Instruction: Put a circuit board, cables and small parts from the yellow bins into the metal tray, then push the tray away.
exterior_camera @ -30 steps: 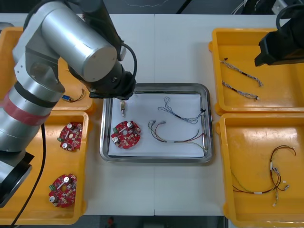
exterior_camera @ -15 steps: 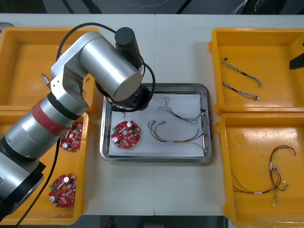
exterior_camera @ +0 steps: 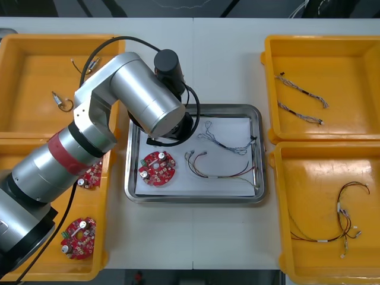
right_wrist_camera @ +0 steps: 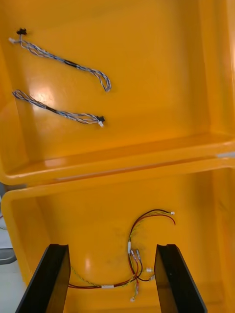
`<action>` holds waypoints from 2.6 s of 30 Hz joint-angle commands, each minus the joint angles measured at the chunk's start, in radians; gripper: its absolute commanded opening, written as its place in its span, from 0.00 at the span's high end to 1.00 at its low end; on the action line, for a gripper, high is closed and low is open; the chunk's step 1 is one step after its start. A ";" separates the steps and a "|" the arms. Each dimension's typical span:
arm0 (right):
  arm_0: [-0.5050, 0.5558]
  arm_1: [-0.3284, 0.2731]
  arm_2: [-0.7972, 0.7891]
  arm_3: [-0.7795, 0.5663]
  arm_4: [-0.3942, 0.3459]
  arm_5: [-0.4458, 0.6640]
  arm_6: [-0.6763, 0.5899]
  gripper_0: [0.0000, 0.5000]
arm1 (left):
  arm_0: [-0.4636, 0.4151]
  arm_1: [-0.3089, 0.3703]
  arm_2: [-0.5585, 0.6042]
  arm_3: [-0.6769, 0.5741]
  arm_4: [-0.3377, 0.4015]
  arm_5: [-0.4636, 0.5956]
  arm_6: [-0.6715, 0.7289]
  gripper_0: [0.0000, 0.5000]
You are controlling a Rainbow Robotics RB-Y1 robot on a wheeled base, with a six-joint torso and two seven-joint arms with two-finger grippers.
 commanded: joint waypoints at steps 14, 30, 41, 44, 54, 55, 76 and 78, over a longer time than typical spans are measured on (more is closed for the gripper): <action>0.099 0.021 -0.034 -0.082 0.005 0.003 -0.038 0.00 | 0.041 0.008 -0.041 -0.011 -0.044 -0.028 0.120 0.13; 0.149 0.043 0.043 -0.131 0.080 0.003 -0.034 0.00 | 0.039 0.063 0.128 -0.257 0.016 0.217 0.130 0.00; 0.151 0.043 0.047 -0.170 0.062 0.003 -0.041 0.00 | 0.056 0.256 0.379 -0.456 0.257 0.364 0.088 0.00; 0.151 0.043 0.049 -0.171 0.063 0.003 -0.046 0.00 | 0.084 0.299 0.458 -0.487 0.309 0.364 0.039 0.00; 0.154 0.043 0.049 -0.191 0.045 0.003 -0.063 0.00 | 0.229 0.448 0.689 -0.561 0.453 0.364 -0.110 0.00; 0.154 0.044 0.049 -0.193 0.044 0.003 -0.064 0.00 | 0.240 0.452 0.700 -0.562 0.460 0.364 -0.114 0.00; -0.246 0.062 0.558 -0.245 -0.087 0.003 -0.040 0.00 | 0.680 0.543 0.985 -0.643 0.516 0.364 -0.245 0.00; -0.291 0.084 0.610 -0.225 -0.079 0.003 -0.035 0.00 | 0.697 0.541 0.994 -0.645 0.516 0.364 -0.254 0.00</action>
